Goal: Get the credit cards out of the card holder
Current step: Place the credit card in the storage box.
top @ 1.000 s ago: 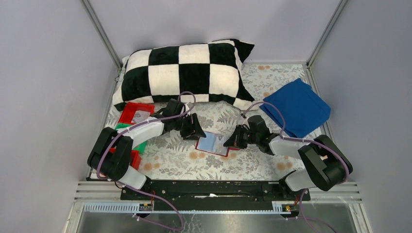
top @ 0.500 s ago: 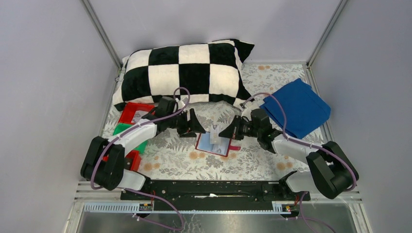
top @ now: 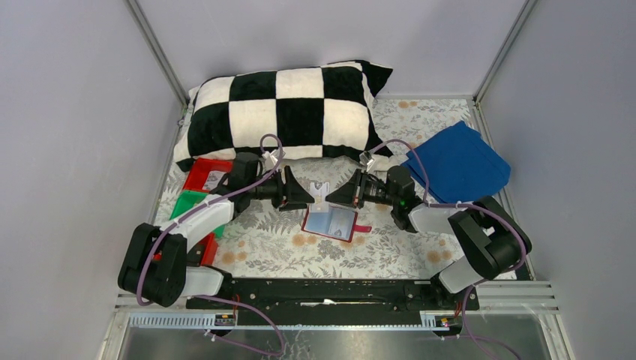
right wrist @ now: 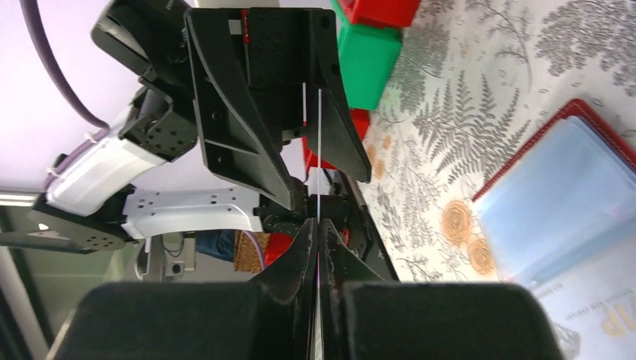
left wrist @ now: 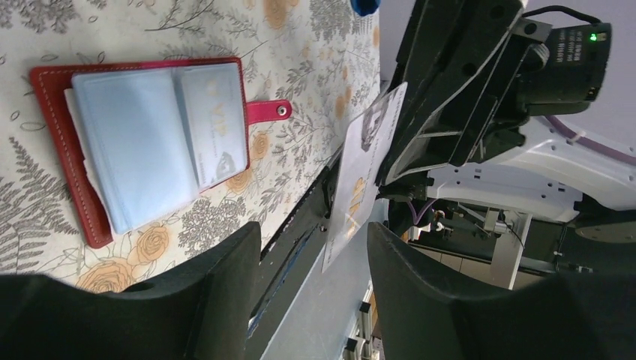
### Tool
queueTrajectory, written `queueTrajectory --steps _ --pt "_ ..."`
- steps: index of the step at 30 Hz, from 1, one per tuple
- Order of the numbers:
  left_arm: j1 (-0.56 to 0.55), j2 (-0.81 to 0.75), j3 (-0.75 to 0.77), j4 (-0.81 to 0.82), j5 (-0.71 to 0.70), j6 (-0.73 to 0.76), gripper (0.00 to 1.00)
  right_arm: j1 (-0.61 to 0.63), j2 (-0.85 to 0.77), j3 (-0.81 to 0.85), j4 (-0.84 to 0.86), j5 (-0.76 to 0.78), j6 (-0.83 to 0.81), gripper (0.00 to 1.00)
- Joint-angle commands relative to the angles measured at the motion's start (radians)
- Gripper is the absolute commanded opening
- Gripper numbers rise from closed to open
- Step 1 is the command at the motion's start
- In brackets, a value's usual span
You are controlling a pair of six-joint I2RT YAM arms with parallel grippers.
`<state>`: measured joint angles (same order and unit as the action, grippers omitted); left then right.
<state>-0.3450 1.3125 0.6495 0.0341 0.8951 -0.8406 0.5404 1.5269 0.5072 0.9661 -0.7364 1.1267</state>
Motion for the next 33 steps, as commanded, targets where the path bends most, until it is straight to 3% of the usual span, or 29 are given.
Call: queueTrajectory --steps 1,5,11,14,18,20,21,22,23,24,27,30,33 --pt "0.006 -0.032 -0.001 0.093 0.040 -0.025 0.57 0.004 0.039 0.001 0.240 -0.051 0.114 0.00" --pt "0.006 -0.021 0.002 0.115 0.037 -0.047 0.51 0.017 0.071 0.001 0.286 -0.054 0.142 0.00" --pt "0.007 -0.011 0.001 0.150 0.016 -0.085 0.23 0.032 0.098 0.001 0.296 -0.054 0.147 0.00" --pt "0.006 -0.007 0.001 0.161 0.010 -0.101 0.01 0.036 0.106 0.000 0.302 -0.058 0.149 0.00" --pt "0.009 -0.017 0.010 0.146 -0.010 -0.107 0.00 0.036 0.110 0.001 0.278 -0.055 0.148 0.00" --pt "0.020 -0.031 0.025 0.095 -0.030 -0.094 0.00 0.035 0.101 0.002 0.250 -0.047 0.139 0.13" --pt "0.028 -0.040 0.033 0.075 -0.042 -0.086 0.00 0.036 0.092 0.001 0.236 -0.036 0.137 0.26" --pt "0.035 -0.052 0.039 0.057 -0.053 -0.081 0.00 0.035 0.083 0.002 0.215 -0.028 0.130 0.49" --pt "0.044 -0.063 0.050 0.027 -0.070 -0.073 0.00 0.031 0.073 0.006 0.186 -0.022 0.119 0.62" --pt "0.056 -0.074 0.063 -0.005 -0.092 -0.059 0.00 0.024 0.057 0.005 0.159 -0.017 0.108 0.69" --pt "0.099 -0.108 0.117 -0.144 -0.176 -0.010 0.00 -0.007 0.000 -0.003 0.035 0.020 0.039 0.82" --pt "0.138 -0.152 0.165 -0.251 -0.285 0.018 0.00 -0.033 -0.073 0.009 -0.151 0.070 -0.059 0.86" --pt "0.162 -0.221 0.191 -0.328 -0.505 -0.010 0.00 -0.037 -0.145 0.050 -0.375 0.148 -0.185 0.88"
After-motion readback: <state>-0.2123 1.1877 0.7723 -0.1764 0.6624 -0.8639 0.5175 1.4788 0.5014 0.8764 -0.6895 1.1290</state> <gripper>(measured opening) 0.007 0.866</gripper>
